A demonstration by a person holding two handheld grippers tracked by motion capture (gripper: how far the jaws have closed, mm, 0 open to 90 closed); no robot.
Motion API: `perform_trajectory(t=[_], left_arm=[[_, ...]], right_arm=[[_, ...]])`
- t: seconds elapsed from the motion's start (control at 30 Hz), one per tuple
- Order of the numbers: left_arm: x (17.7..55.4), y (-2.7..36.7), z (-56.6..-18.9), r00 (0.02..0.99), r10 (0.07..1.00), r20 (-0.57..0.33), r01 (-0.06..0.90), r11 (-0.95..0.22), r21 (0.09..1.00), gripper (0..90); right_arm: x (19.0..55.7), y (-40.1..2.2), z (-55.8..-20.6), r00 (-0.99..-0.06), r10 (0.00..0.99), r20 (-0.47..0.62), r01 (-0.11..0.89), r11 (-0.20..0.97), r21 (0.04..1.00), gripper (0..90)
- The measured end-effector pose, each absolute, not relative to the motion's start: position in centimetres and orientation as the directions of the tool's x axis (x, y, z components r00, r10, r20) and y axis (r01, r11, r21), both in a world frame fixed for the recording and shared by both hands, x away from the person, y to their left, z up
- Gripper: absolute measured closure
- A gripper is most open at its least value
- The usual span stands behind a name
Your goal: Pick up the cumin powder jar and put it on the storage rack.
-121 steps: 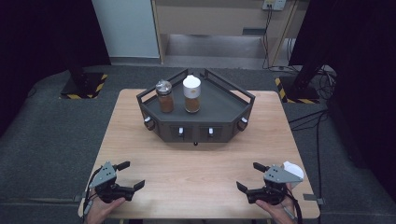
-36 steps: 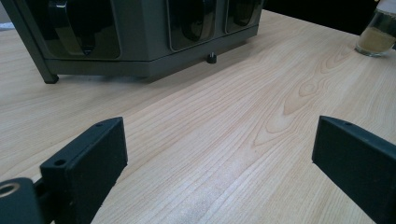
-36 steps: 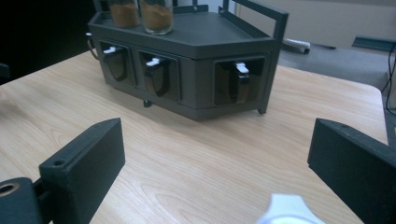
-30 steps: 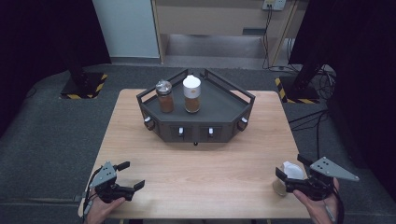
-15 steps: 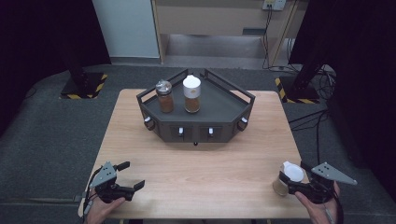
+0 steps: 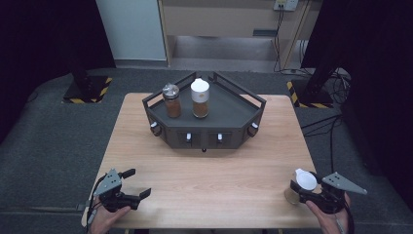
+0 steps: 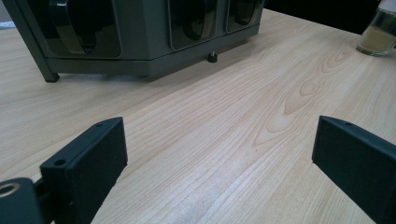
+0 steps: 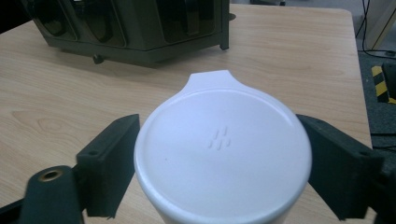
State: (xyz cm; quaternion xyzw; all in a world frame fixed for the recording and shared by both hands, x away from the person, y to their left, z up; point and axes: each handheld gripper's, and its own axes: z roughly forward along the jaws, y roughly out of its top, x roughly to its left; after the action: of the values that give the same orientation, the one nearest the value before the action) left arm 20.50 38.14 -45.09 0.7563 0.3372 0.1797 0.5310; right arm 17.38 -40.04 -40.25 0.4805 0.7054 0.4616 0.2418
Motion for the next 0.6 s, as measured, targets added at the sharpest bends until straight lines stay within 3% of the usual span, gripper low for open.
perform_trajectory(t=[0.07,0.6], left_arm=[[20.5,38.1,-45.1,0.707,0.702,-0.088,0.320,-0.207,0.925,2.5],[20.5,38.1,-45.1,0.706,0.703,-0.086,0.320,-0.209,0.924,2.5]], right_arm=[[17.5,-40.1,-40.6,-0.426,0.898,0.108,0.455,0.109,0.884,27.2],[18.3,-38.7,-39.7,-0.432,0.900,0.053,0.452,0.165,0.877,29.5]])
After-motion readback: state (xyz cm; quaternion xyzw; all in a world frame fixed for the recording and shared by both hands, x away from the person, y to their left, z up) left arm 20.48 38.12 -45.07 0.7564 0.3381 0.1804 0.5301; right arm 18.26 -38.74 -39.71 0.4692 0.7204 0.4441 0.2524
